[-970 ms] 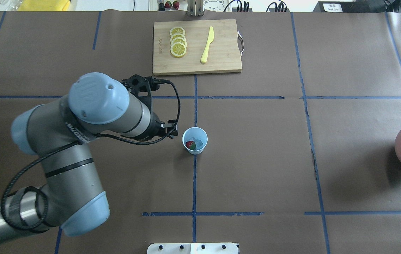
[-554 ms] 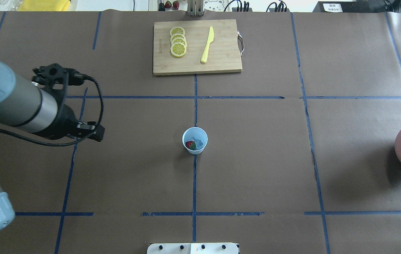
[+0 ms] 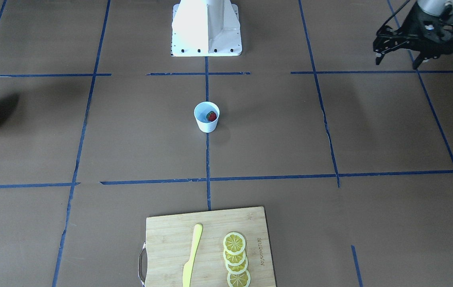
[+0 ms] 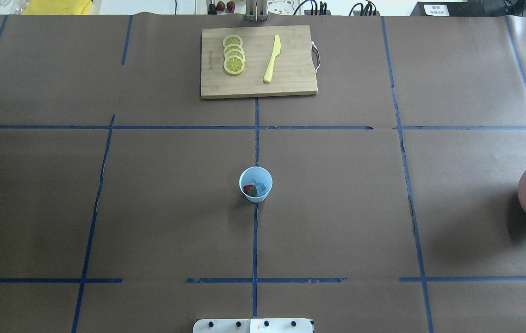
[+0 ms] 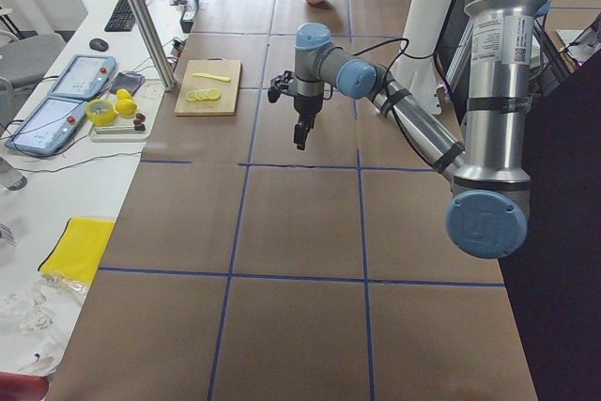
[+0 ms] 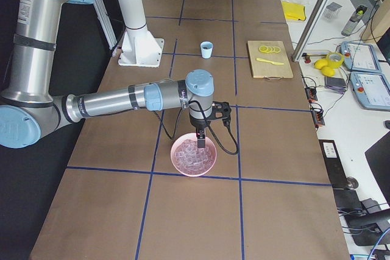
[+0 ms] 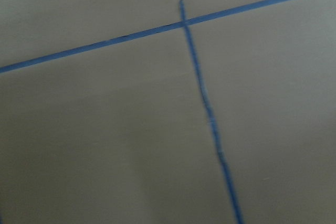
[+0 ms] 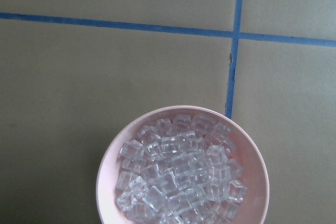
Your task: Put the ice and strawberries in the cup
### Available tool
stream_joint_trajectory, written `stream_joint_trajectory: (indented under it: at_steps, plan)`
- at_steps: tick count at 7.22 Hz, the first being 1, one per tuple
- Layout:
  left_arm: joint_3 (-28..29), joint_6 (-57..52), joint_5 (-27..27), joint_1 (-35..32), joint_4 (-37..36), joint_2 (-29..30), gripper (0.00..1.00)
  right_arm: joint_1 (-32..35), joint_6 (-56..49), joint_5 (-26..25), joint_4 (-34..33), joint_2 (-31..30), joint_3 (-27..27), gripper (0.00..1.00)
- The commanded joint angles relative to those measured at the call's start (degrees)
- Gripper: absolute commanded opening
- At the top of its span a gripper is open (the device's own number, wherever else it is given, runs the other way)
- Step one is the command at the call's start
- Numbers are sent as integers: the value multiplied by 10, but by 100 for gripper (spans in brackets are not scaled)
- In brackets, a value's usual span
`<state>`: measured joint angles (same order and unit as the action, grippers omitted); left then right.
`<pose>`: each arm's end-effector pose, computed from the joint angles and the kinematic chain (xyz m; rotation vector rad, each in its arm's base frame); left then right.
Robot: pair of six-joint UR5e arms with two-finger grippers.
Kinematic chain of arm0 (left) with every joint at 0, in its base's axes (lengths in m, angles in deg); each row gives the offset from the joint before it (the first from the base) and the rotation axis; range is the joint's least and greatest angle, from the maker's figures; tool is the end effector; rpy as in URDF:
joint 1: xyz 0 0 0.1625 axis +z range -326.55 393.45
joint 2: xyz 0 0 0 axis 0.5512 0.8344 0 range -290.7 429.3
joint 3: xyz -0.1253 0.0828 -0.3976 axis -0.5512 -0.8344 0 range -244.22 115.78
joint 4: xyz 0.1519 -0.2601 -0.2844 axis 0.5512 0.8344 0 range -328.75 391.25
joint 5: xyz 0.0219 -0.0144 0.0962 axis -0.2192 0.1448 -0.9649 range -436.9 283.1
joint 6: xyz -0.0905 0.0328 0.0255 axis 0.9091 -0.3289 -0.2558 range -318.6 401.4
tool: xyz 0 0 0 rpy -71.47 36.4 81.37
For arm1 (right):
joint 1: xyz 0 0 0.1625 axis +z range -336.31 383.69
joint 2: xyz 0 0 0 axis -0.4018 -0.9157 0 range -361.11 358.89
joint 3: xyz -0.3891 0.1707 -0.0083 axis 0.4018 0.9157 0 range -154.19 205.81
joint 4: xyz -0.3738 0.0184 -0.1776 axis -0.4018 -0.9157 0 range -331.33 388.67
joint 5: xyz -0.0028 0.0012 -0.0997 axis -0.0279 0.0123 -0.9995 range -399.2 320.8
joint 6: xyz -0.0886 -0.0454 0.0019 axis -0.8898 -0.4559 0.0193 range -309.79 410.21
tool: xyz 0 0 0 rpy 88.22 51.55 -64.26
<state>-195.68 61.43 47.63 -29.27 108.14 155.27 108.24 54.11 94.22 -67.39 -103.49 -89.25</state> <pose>0.1180 -0.3962 0.3817 0.1389 0.7099 0.2490 0.0268 -0.4034 0.5518 0.0478 -0.7633 -0.0696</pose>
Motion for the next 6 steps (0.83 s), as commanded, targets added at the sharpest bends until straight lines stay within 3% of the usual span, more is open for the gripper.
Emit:
stream_joint_trajectory:
  at_steps: [1, 2, 3, 4, 6]
  plan:
    - [83, -229, 66, -166, -40, -34, 100, 22, -56, 11, -55, 13, 8, 100]
    - [135, -302, 100, -200, -52, -30, 100, 23, -56, 11, -53, 31, 33, 100]
    - [146, -292, 150, -202, -61, -33, 100, 23, -53, 11, -51, 33, 33, 100]
    - [142, -246, 167, -202, -73, -41, 100, 24, -53, 12, -53, 31, 25, 100]
    - [154, -249, 139, -204, -72, -45, 100, 24, -55, 12, -53, 24, 20, 100]
